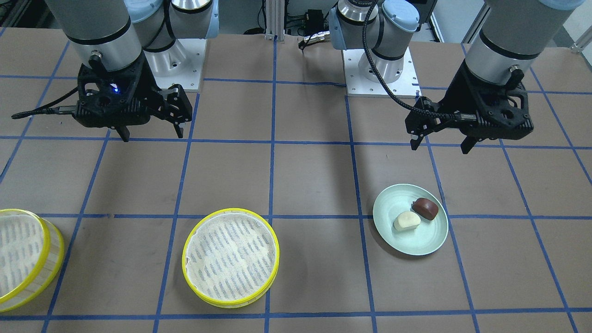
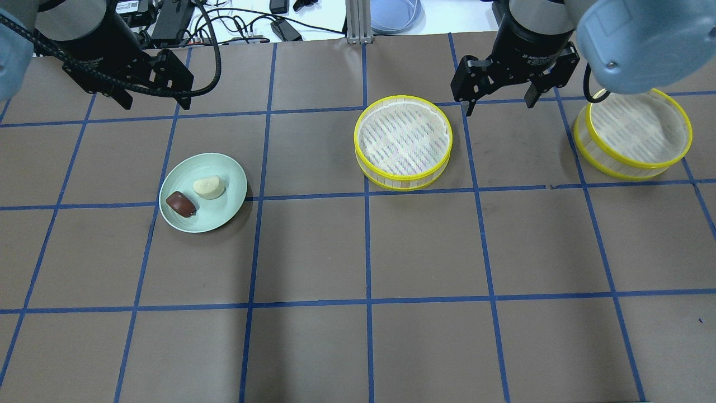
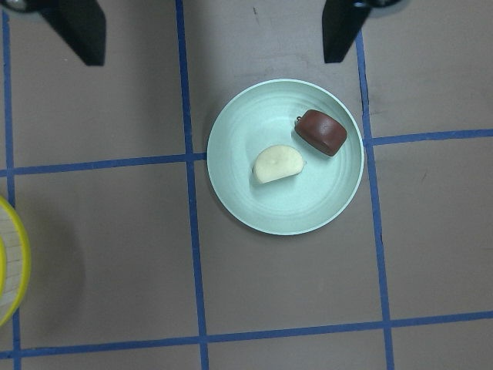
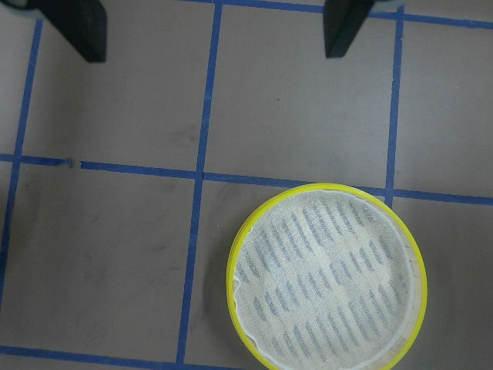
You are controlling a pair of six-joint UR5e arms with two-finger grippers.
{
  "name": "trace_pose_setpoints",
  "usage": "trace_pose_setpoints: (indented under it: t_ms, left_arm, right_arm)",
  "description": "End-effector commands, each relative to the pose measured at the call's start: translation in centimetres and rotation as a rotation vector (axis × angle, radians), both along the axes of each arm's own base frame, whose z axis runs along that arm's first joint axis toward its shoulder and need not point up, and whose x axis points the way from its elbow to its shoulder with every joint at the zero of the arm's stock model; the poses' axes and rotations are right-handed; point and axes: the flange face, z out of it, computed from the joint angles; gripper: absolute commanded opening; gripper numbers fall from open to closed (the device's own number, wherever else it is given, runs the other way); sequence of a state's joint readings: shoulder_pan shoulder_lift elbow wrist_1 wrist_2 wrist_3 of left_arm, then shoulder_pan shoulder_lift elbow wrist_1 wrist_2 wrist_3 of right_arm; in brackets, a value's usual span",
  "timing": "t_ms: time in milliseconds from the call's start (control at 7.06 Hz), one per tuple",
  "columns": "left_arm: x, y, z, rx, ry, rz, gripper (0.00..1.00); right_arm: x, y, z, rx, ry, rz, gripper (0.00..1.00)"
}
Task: Stack buns with steamer
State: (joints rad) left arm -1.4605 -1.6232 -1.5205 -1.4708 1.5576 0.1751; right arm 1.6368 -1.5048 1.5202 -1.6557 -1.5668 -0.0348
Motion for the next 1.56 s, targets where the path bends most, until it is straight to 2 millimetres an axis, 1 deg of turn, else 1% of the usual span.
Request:
trace_pose_setpoints:
  t_ms: [0,142,283,425,567,709,850,992,1134,1276,1417]
  left_arm:
    - [0.6,-0.2,-0.2,0.003,-0.004,0.011,1.00]
    - [1.8,-0.8,-1.0,0.018,-0.002,0.031,1.00]
    - [2.8,-1.2,-1.5,0.028,0.000,0.048,1.00]
    - [2.9,-1.2,-1.6,0.031,-0.001,0.050,1.00]
    - [2.9,-1.2,-2.4,0.047,-0.001,0.029,1.00]
    - [3.3,-0.9,-5.9,0.102,0.005,-0.063,1.00]
    - [4.8,-1.7,-9.5,0.108,0.006,-0.076,1.00]
    - [5.3,-2.0,-12.5,0.149,0.014,-0.078,1.00]
    - [5.5,-2.6,-15.2,0.182,0.019,-0.164,1.00]
    - [5.6,-3.4,-18.4,0.202,0.025,-0.225,1.00]
    - [5.8,-4.4,-21.3,0.204,0.027,-0.319,1.00]
  right_arm:
    - [-1.5,-0.5,-0.1,0.000,-0.002,-0.011,1.00]
    - [-4.7,-1.4,-0.1,0.000,-0.008,-0.023,1.00]
    - [-7.0,-1.9,0.0,0.002,-0.047,-0.063,1.00]
    - [-7.1,-1.7,0.4,-0.006,-0.046,-0.070,1.00]
    - [-7.2,-2.3,-0.3,0.001,-0.036,-0.054,1.00]
    - [-7.8,-2.7,-0.5,-0.010,-0.029,-0.017,1.00]
    - [-8.9,-4.3,-1.7,-0.023,0.004,-0.027,1.00]
    - [-13.1,-6.1,-2.5,-0.057,0.090,-0.056,1.00]
    - [-18.9,-8.1,-4.6,-0.044,0.100,-0.038,1.00]
    - [-25.0,-8.8,-6.5,-0.030,0.072,-0.082,1.00]
    - [-29.0,-10.4,-9.0,-0.059,0.082,-0.046,1.00]
